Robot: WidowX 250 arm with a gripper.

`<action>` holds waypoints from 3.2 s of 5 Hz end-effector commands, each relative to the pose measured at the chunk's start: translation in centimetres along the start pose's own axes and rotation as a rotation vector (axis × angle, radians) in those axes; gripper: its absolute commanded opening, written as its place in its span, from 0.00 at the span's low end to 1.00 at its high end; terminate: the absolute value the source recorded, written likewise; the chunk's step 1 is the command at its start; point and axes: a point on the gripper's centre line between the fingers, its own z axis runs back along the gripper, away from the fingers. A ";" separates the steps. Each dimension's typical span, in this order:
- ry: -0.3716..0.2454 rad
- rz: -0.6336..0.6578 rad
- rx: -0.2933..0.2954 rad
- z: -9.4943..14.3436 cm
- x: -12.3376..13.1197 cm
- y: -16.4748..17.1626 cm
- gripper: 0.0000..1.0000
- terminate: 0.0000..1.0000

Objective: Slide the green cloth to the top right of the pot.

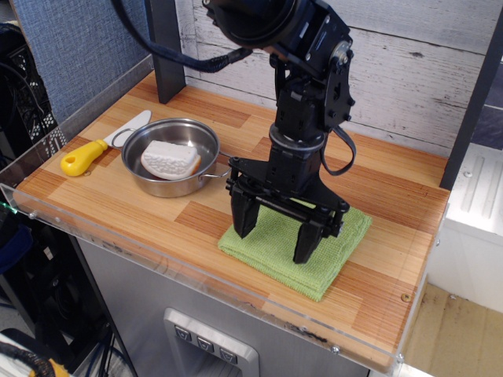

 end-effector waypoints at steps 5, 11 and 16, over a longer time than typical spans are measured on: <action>-0.016 -0.007 0.014 1.8 7.1 -1.5 1.00 0.00; -0.256 0.067 -0.100 6.8 8.7 0.1 1.00 0.00; -0.332 0.083 -0.201 16.9 3.2 2.4 1.00 0.00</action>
